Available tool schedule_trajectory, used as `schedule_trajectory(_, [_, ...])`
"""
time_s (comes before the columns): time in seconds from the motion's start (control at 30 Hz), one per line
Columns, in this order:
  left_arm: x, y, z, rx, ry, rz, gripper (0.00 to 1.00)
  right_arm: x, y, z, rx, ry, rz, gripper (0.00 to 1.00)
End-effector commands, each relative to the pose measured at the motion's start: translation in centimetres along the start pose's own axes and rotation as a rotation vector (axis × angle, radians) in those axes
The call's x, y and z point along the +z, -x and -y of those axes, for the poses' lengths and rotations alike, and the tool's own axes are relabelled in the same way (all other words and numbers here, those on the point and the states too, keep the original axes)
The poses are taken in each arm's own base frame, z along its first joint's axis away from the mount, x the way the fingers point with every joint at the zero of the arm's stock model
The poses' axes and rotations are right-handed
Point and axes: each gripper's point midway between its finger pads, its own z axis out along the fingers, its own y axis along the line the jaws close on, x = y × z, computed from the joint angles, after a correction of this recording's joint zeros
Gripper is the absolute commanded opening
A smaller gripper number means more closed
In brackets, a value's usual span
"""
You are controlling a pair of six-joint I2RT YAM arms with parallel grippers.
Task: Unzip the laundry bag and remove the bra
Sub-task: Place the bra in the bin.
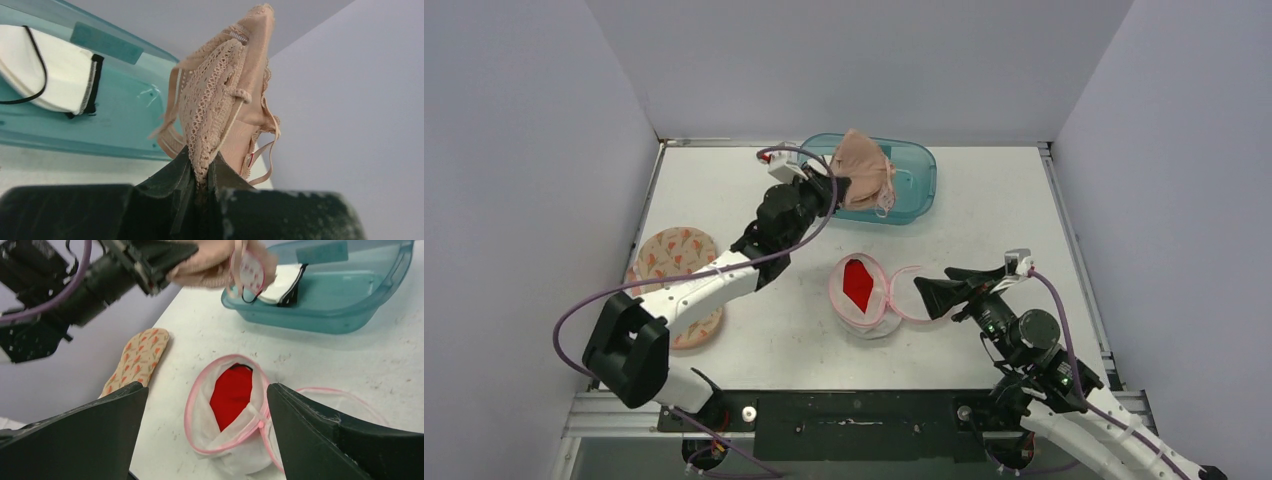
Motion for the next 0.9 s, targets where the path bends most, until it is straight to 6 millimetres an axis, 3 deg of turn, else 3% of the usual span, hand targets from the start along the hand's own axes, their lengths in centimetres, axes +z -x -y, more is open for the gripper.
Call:
schedule_trajectory(0.0, [3.1,2.5,3.5,-0.191,-0.147,-0.039,0.00,-0.6,1.0,-2.0,0.095,0.132,0.091,0.94])
schedule_trajectory(0.27, [11.0,0.5,2.3,-0.204,-0.172,-0.175,0.00,-0.8,-1.7,-0.7,0.033,0.112,0.026,0.95])
schedule_trajectory(0.47, [15.8,-3.3,-0.9,-0.198,-0.098,-0.287,0.00,-1.0,-3.2,0.8,0.013,0.069,-0.004,0.96])
schedule_trajectory(0.73, [19.6,-6.5,-5.6,-0.196,0.008,-0.322,0.00,-1.0,-4.2,1.1,0.040,0.060,-0.024,0.96])
schedule_trajectory(0.87, [21.1,-9.1,-7.9,-0.197,0.056,-0.356,0.00,-1.4,-3.1,2.2,-0.005,-0.004,0.001,0.96])
